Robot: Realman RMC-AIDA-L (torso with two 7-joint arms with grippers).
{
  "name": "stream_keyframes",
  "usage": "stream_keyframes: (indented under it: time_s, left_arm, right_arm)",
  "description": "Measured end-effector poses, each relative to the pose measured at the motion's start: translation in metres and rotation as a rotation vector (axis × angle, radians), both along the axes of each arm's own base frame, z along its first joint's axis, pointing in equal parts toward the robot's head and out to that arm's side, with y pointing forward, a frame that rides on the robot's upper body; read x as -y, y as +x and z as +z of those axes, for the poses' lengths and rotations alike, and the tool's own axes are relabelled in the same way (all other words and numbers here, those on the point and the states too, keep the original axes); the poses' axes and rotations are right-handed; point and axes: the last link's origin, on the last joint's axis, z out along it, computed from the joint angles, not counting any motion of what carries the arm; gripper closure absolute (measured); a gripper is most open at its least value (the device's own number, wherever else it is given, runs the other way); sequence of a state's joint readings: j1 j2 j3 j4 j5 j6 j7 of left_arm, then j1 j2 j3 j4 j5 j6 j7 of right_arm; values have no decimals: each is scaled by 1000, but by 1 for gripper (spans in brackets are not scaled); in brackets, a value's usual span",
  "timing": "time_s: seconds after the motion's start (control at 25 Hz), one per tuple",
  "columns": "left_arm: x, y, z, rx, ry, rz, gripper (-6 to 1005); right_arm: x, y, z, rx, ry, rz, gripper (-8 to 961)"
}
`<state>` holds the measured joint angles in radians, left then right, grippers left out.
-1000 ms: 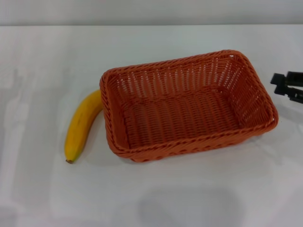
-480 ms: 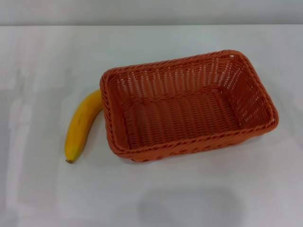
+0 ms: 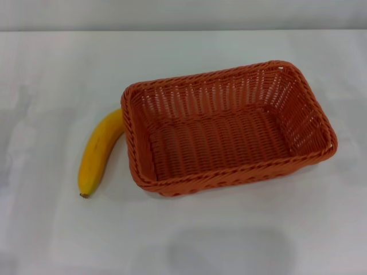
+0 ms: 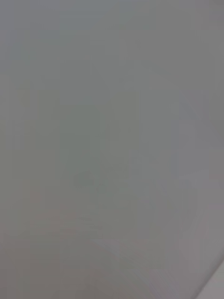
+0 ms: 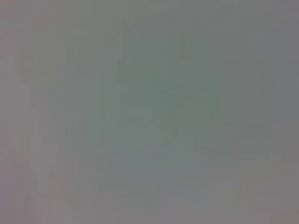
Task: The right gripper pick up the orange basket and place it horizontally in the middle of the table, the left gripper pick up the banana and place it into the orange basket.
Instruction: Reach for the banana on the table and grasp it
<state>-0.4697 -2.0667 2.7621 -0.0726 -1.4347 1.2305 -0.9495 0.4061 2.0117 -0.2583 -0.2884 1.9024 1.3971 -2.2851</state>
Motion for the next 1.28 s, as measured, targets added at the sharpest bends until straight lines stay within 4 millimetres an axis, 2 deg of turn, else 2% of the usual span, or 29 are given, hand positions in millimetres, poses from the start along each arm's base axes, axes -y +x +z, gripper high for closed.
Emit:
stream_keyframes:
  time_s: [0.2,0.36,0.56,0.8,0.92,1.04,1.08,1.28]
  left_arm:
    - [-4,-13,32,94,-253,-44,199]
    - [-12,-9,64,112,-453,-58,200]
    - [-26,19,99,68,-705,-66,202]
    - [-43,64,123,-94,-1064,51,204]
    - [-52,80,123,-197,-1217,117,205]
    - [-61,99,108,-328,-1385,139,207]
    - [-62,101,106,-340,-1398,136,207]
    - [-76,124,71,-443,-1492,56,209]
  right_arm:
    - [-10,-3,-19,203,69,-58,516]
    - [-22,-2,-28,311,55,-112,497]
    - [-28,8,-30,303,39,-206,411]
    - [-26,10,-33,259,50,-230,307]
    - [-26,10,-34,246,52,-230,201]
    - [-26,8,-35,238,51,-224,95]
    - [-27,8,-36,235,50,-220,93]
    - [-21,7,-35,229,64,-200,84]
